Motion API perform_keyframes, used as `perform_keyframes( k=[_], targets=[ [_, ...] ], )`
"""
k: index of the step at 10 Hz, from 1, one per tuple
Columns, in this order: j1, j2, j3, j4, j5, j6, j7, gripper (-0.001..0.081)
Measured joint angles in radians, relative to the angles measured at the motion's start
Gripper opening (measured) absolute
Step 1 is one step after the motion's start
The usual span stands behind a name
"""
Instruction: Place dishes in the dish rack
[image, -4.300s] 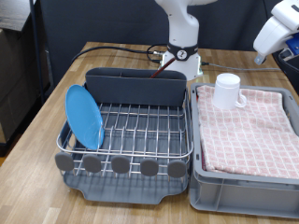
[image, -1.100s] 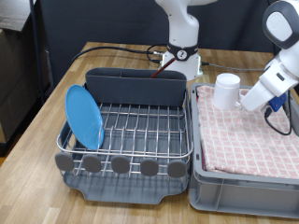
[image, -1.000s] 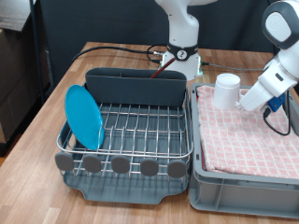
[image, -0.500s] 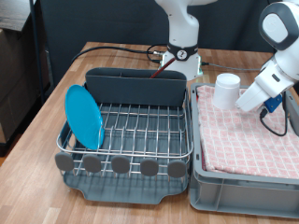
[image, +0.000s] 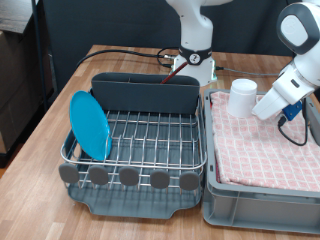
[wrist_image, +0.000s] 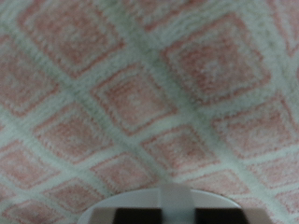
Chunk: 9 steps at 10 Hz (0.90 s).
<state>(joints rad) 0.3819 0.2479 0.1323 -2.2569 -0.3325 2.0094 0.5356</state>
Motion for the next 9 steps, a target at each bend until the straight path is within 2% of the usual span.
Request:
perform_keyframes(
  k=[4, 9],
  targets=[
    [0.000, -0.018, 0.000, 0.015, 0.021, -0.011, 0.000, 0.0072],
    [-0.001, -0.061, -0.002, 0.077, 0.069, -0.070, -0.013, 0.0072]
  ],
)
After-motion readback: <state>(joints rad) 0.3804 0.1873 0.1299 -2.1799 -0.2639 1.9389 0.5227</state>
